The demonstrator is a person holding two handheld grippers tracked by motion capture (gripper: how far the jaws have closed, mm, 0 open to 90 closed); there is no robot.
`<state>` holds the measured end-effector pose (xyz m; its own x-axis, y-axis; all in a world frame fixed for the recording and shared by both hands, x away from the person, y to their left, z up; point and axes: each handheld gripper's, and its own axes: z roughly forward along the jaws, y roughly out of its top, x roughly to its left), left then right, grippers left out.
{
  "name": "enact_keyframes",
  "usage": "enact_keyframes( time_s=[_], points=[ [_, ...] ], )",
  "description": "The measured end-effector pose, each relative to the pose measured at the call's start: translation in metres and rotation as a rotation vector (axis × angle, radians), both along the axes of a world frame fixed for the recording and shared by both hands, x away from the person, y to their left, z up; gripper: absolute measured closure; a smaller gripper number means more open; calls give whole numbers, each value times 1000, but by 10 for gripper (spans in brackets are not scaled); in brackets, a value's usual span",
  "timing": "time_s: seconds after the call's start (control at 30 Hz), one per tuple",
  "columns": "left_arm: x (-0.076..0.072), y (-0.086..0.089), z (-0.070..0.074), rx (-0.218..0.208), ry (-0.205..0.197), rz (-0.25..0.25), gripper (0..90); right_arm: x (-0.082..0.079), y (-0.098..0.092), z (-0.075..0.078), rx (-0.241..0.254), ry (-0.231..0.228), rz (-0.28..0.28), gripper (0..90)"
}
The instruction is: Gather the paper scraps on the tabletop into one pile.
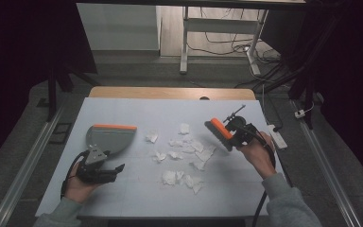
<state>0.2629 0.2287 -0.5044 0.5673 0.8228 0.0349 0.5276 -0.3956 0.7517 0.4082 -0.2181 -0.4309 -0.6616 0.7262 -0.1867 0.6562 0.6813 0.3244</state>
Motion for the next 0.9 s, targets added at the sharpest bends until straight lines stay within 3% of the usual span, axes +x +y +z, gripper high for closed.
enact_keyframes(
  time_s=[0.07,0.13,0.33,0.47,0.57,0.63,0.7,0.83,0.9],
  points=[
    [0,-1,-1,7,-1,3,248,-1,3,-11,7,30,11,710],
    [0,-1,-2,9,2,7,248,-4,12,-13,37,28,27,710],
    [0,-2,-4,6,5,7,248,-14,46,-19,29,11,118,710],
    [0,-1,-6,8,17,4,248,-19,55,-14,111,35,159,710],
    [0,-1,-7,5,19,5,248,-21,47,-1,154,-5,162,709],
    [0,0,-6,3,16,9,248,-17,36,8,197,-35,145,710],
    [0,0,-6,2,12,10,248,-10,29,15,201,-66,132,709],
    [-1,-1,-6,8,8,5,252,12,31,13,171,-87,156,709],
    [-1,-2,-6,9,8,5,252,25,39,6,123,-96,174,709]
  ],
)
